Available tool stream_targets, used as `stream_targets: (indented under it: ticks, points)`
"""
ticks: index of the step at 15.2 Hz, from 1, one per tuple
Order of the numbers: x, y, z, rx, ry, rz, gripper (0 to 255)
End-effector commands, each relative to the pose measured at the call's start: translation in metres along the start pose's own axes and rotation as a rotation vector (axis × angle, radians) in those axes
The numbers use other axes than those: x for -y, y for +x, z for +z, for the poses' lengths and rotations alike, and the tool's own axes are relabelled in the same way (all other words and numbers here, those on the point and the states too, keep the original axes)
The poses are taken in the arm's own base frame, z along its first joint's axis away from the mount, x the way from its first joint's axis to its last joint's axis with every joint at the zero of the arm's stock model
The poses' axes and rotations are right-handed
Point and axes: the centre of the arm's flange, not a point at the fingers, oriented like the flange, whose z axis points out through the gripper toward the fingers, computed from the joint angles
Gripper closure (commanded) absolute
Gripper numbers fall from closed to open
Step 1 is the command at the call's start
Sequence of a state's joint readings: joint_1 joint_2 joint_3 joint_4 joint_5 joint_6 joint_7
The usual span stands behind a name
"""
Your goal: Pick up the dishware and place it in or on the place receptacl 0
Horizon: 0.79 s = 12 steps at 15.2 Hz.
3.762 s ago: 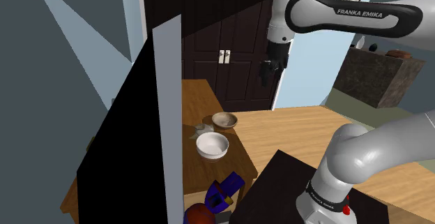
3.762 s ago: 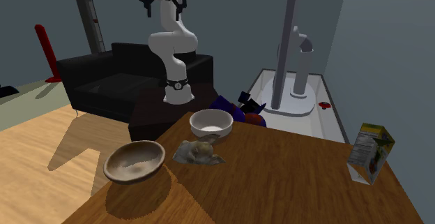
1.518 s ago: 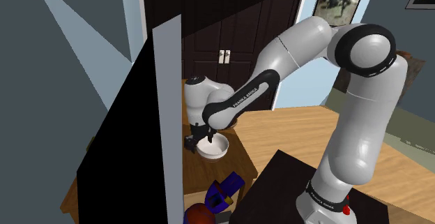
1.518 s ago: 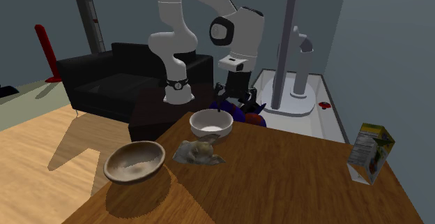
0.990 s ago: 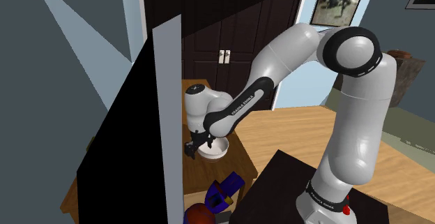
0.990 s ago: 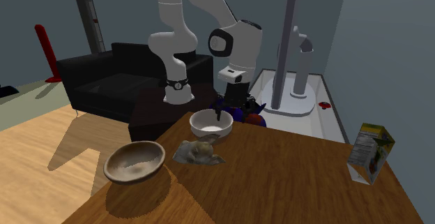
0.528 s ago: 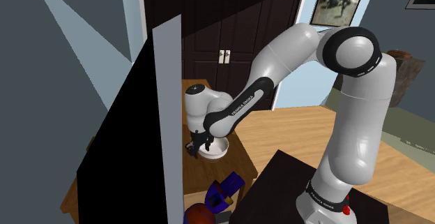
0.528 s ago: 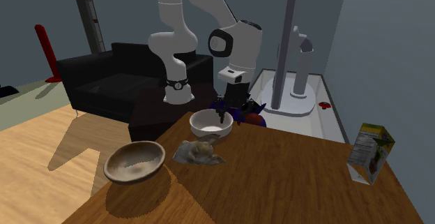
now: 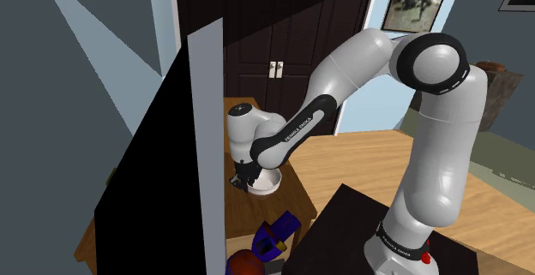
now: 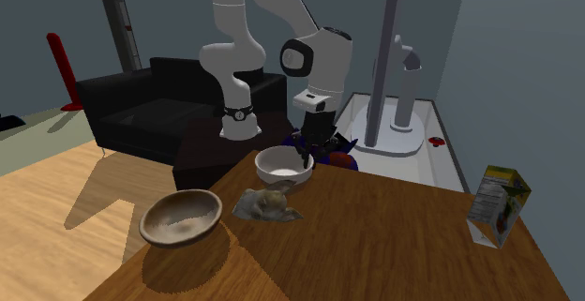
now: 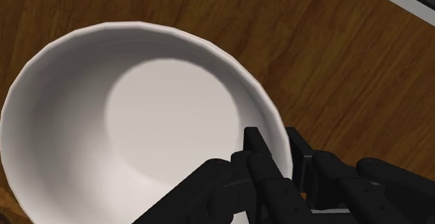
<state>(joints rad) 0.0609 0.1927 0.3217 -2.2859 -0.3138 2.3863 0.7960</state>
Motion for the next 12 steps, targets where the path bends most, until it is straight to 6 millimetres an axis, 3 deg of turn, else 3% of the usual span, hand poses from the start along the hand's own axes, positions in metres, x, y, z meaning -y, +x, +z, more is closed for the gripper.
stream_targets:
  ticks: [1,12]
  points:
    - [0.0,0.0,0.0,0.0,0.0,0.0,255]
    - [-0.009,0.002,-0.057,0.0,0.0,0.0,255]
